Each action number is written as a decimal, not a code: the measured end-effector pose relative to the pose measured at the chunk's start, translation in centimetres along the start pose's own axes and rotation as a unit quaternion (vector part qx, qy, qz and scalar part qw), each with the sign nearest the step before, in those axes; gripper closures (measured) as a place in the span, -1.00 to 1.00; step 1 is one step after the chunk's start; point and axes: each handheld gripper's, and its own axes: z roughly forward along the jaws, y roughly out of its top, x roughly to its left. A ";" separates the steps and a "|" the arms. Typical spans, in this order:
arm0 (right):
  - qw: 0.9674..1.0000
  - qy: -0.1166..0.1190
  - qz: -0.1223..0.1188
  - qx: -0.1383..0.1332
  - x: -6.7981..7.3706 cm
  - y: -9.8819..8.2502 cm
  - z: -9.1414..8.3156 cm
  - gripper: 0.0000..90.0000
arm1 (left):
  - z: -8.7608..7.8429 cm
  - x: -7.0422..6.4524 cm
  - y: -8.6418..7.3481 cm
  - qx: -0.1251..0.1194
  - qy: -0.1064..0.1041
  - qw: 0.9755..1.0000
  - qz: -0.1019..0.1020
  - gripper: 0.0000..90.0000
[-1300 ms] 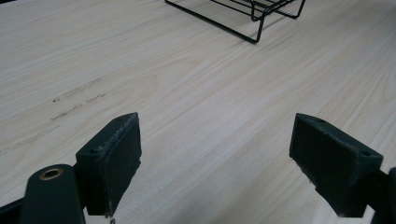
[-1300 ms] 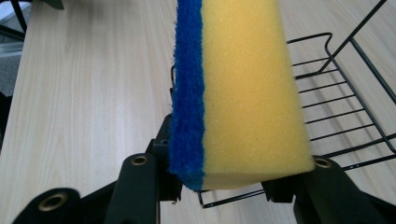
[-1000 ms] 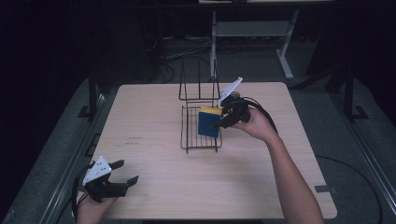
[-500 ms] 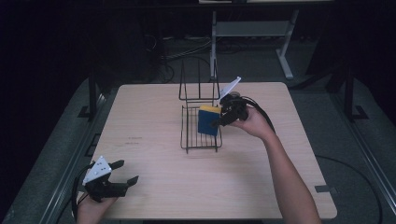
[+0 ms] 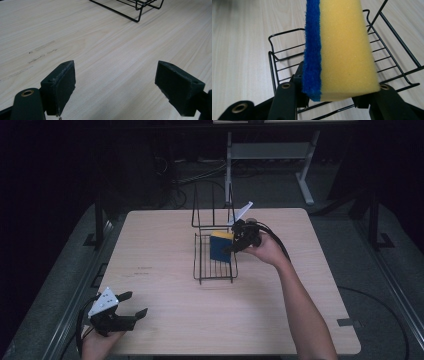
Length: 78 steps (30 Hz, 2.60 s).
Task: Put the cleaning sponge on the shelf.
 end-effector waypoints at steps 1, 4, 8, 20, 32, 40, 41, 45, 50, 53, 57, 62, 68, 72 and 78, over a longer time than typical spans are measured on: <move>1.000 -0.001 -0.004 0.000 0.0 0.0 0.1 0.25 | 0.0 0.0 0.0 0.000 0.000 1.000 0.001 -0.64; 1.000 -0.004 -0.004 -0.001 -0.1 0.0 0.3 0.25 | 0.0 0.0 0.0 0.000 0.000 1.000 0.000 -0.64; 1.000 -0.002 -0.001 0.008 -0.4 -0.3 0.6 0.24 | 0.0 0.0 0.0 0.001 0.001 1.000 0.000 -0.64; 1.000 0.002 0.010 0.009 -0.5 -0.5 0.9 0.23 | 0.0 0.0 0.0 0.000 0.001 1.000 0.001 -0.64; 1.000 0.001 0.014 0.010 -0.5 -0.6 1.0 0.10 | 0.0 0.0 0.0 0.000 0.000 1.000 0.000 -0.64; 1.000 -0.001 0.015 0.011 -0.5 -0.6 1.0 0.07 | 0.0 0.0 0.0 0.000 0.000 1.000 0.001 -0.64; 1.000 -0.002 0.016 0.011 -0.5 -0.6 0.9 0.06 | 0.0 -0.1 0.0 0.000 0.000 1.000 0.001 -0.64; 1.000 -0.002 0.016 0.011 -0.4 -0.6 0.8 0.01 | 0.0 -0.1 0.1 0.001 0.000 1.000 0.002 -0.64; 1.000 -0.001 0.022 0.007 -0.4 -0.7 0.6 -0.11 | 0.0 -0.1 0.0 0.000 0.000 1.000 0.000 -0.64; 1.000 -0.003 0.021 0.007 -0.4 -0.8 0.6 -0.16 | 0.0 -0.1 0.0 0.001 0.000 1.000 0.001 -0.64; 1.000 -0.011 0.022 0.008 -0.3 -0.9 0.4 -0.21 | 0.0 -0.1 0.1 0.001 0.000 1.000 0.003 -0.64; 1.000 -0.010 0.027 0.005 -0.3 -1.3 0.3 -0.24 | 0.0 -0.1 0.1 0.003 0.000 1.000 0.004 -0.64; 1.000 -0.011 0.026 0.004 -0.3 -1.6 0.0 -0.31 | 0.2 -0.1 0.1 0.003 -0.001 1.000 0.002 -0.64; 1.000 -0.010 0.027 0.004 -0.3 -1.7 -0.1 -0.32 | 0.2 -0.1 0.1 0.003 -0.001 1.000 0.003 -0.64; 1.000 -0.013 0.028 0.006 -0.2 -2.0 -0.4 -0.38 | 0.2 -0.1 0.1 0.002 -0.002 1.000 0.001 -0.64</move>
